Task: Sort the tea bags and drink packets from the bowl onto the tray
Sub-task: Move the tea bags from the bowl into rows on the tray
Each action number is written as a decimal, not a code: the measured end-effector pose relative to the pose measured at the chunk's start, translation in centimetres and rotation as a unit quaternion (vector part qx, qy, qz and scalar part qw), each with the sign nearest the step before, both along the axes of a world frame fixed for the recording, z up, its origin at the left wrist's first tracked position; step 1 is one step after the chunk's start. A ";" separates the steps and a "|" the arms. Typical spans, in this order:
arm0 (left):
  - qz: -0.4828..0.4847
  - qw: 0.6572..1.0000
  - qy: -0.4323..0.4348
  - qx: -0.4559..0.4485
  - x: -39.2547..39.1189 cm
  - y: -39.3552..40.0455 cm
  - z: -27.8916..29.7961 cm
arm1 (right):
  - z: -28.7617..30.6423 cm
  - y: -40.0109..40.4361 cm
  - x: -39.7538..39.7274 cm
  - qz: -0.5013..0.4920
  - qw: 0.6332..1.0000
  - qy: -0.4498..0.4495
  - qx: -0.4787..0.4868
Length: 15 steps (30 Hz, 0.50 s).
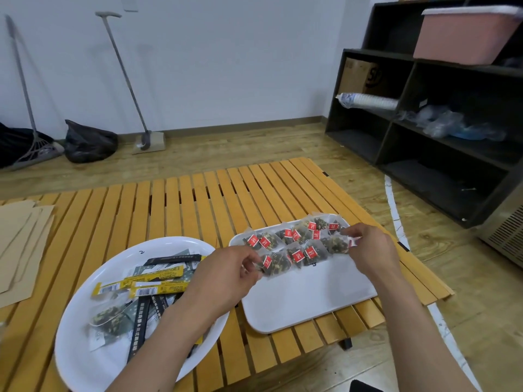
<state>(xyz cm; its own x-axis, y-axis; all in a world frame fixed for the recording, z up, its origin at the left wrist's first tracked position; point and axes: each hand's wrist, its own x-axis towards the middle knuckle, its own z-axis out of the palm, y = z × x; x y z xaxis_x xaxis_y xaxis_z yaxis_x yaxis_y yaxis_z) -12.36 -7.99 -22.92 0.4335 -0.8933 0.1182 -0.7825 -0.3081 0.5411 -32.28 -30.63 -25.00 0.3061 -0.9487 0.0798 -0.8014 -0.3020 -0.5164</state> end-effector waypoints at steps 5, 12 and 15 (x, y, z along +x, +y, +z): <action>0.005 0.999 -0.046 -0.006 0.8 1.0 0.7 | 3.3 2.9 1.4 -0.016 0.993 -0.054 -0.102; 0.146 0.988 -0.050 0.007 8.0 6.9 2.9 | 3.9 13.0 9.7 0.304 0.949 -0.069 -0.036; 0.176 0.981 -0.028 0.082 10.8 10.9 3.4 | 3.4 17.2 12.0 0.407 0.912 -0.041 -0.028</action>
<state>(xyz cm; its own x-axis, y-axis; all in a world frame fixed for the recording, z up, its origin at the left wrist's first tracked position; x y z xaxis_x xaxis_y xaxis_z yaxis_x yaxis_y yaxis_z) -1.56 2.89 -19.53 0.7154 -0.6985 0.0178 -0.6387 -0.6435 0.4218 -20.23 -13.38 -21.64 0.8981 -0.4036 0.1749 -0.2595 -0.8073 -0.5301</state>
